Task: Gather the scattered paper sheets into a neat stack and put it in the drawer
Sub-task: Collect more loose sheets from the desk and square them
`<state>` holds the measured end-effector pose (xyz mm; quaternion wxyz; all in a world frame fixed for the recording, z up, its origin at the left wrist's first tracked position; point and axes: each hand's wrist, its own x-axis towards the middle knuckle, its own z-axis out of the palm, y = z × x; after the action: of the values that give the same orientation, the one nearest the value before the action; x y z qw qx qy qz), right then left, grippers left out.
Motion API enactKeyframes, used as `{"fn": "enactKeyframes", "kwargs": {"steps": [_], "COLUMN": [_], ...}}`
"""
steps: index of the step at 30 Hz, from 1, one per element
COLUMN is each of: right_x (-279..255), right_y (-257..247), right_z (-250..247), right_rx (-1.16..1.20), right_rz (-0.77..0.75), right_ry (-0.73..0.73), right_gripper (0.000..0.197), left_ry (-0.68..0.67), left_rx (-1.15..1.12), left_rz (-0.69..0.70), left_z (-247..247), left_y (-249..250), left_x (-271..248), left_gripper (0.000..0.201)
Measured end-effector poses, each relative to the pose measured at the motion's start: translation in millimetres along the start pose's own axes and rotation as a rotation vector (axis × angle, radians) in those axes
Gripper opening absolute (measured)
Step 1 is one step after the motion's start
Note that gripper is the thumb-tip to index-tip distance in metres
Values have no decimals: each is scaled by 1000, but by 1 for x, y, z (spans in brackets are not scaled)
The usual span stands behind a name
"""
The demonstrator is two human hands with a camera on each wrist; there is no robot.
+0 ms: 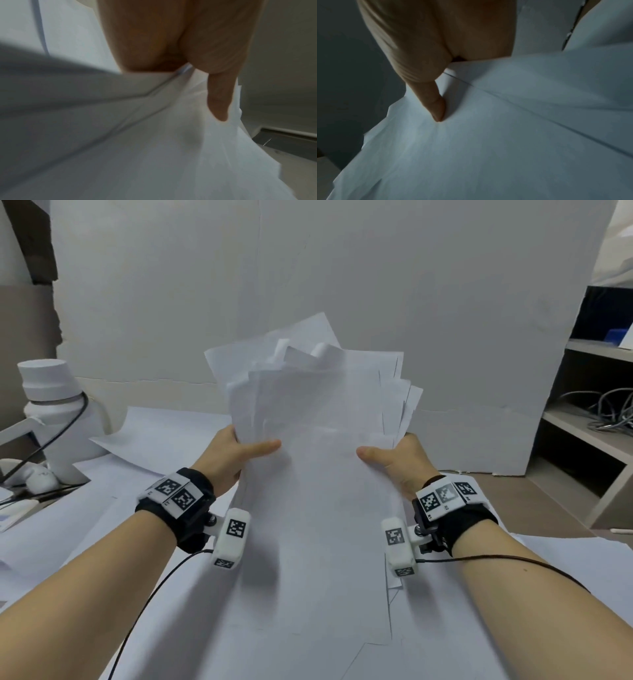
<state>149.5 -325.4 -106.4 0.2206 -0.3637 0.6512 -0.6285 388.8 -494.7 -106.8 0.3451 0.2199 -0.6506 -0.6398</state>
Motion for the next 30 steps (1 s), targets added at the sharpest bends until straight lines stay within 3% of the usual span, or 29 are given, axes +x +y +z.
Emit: {"fn": "enactKeyframes", "kwargs": {"steps": [3,5,7,11,13,15,17,21,25,30], "right_x": [-3,-4,-6,-10,-12,-15,-17,-23,-27,-32], "right_y": [-6,-9,-9,-11,-13,-16,-19,-20,-20,-31], "right_z": [-4,-6,-7,-5,-3,-2,-3,-5,-9,-11], "right_rx": [-31,-46,-32,-5,-20,-35,-33,-45,-61,-93], "right_rz": [-75,-114,-129,-160,-176,-189,-187,-171,-174,-178], "right_ry": [24,38,61,78,84,95,103,112,106,67], "right_gripper": [23,22,22,17,16,14,13,11,13,7], "left_ry": [124,239,304,426,274,56,-23,-19,-9,-53], "left_rx": [-51,57,317,850,996,1074,1116,1146,1400,1650], "left_rz": [56,170,356,876,988,910,807,658,562,293], "left_z": [-16,-23,-20,10,30,49,60,68,58,48], "left_y": [14,36,65,123,145,155,158,164,177,211], "left_x": [5,9,13,24,29,33,34,30,28,22], "left_gripper": [134,138,114,54,33,26,27,24,29,34]}}
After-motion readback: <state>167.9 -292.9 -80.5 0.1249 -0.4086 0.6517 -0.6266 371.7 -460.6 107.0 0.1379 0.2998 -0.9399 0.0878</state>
